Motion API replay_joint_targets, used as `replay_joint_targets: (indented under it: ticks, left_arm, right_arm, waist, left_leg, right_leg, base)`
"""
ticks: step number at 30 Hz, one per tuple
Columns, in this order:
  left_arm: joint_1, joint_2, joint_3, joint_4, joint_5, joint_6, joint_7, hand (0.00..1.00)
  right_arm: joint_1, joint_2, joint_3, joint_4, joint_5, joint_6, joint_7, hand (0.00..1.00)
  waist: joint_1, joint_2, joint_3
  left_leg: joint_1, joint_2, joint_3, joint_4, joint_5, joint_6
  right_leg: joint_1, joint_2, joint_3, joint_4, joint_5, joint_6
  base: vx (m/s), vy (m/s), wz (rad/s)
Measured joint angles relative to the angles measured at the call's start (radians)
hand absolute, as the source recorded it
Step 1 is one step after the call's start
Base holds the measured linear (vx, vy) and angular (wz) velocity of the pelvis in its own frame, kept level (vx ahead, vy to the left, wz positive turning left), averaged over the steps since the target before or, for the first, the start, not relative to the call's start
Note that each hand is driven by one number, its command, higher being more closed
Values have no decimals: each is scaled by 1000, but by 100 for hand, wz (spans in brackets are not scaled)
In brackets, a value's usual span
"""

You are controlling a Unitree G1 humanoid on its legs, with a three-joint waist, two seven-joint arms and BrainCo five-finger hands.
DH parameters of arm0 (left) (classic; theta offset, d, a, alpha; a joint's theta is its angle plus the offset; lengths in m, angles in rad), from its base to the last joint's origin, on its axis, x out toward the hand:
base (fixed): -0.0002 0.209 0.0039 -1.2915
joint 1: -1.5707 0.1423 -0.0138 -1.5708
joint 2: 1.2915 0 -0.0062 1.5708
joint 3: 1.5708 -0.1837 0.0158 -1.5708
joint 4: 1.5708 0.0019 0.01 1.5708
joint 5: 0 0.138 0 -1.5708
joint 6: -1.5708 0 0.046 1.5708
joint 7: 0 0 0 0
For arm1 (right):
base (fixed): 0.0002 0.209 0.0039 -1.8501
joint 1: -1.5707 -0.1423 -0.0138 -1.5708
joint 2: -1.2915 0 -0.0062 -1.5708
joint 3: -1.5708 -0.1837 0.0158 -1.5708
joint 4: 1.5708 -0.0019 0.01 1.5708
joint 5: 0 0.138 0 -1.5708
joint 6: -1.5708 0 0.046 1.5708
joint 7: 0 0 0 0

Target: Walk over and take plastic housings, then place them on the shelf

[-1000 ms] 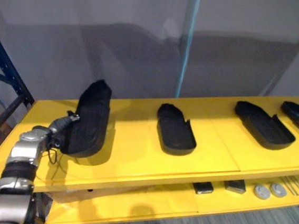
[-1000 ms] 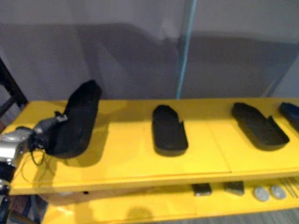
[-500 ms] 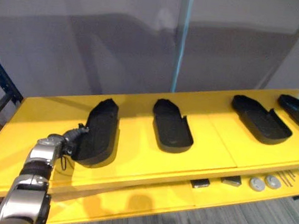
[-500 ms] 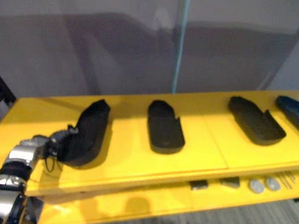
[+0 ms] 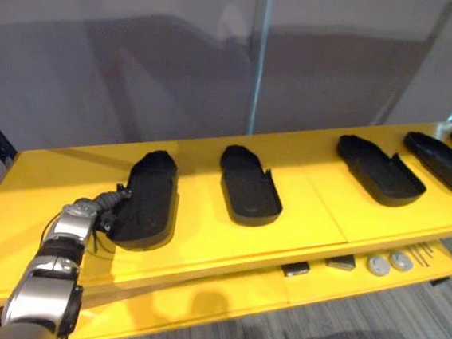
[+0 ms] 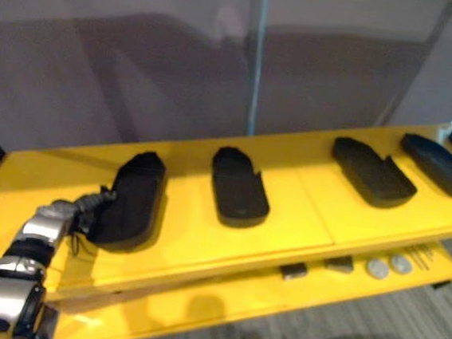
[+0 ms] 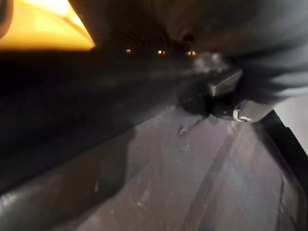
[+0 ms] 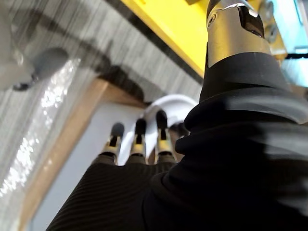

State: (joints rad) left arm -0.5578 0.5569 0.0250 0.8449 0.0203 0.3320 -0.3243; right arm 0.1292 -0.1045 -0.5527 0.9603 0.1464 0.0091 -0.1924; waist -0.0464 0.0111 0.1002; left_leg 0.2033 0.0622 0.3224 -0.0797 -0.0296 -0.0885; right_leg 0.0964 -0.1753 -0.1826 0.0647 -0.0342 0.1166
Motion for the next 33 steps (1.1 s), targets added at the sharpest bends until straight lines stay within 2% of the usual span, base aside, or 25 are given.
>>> replay_joint_targets:
  ticks: [4,8,17,23,27,33]
  left_arm:
    - [-6,50,0,-137,-3,-8,35,100]
    - [-45,68,0,-195,-5,-10,66,100]
    - [-88,64,0,-206,-16,29,87,100]
    - [-91,54,3,-169,-24,88,129,100]
    - [-91,31,35,-152,-24,114,156,100]
    - [-91,22,54,-133,-22,125,191,100]
  right_arm:
    - [-68,-15,44,-6,-5,6,10,0]
    - [-98,-34,63,-31,-2,6,18,0]
    - [-90,-36,105,-82,-1,-14,18,0]
    - [-80,-33,132,-82,-2,-14,16,0]
    - [-65,-34,143,-88,-2,-33,16,0]
    - [-62,-34,141,-88,-2,-33,14,0]
  waist:
    - [3,-14,53]
    - [4,-9,109]
    - [1,-8,113]
    - [1,2,120]
    - [0,9,123]
    - [-8,14,120]
  left_leg:
    - [-118,6,2,78,-12,8]
    - [-171,16,-3,120,-21,10]
    - [-194,26,4,162,-50,9]
    - [-168,31,12,191,-70,7]
    - [-167,30,13,192,-72,8]
    - [-164,31,14,190,-72,8]
  right_leg:
    - [-118,-8,22,55,6,6]
    - [-154,-8,21,65,12,4]
    - [-162,-9,25,62,12,4]
    - [-128,-14,24,62,10,1]
    - [-128,-15,22,64,9,2]
    - [-127,-16,21,63,10,3]
  base:
    - [-79,-12,-5]
    - [-50,-16,4]
    - [21,-2,-2]
    - [-7,8,-4]
    - [-54,4,-1]
    - [-7,-1,0]
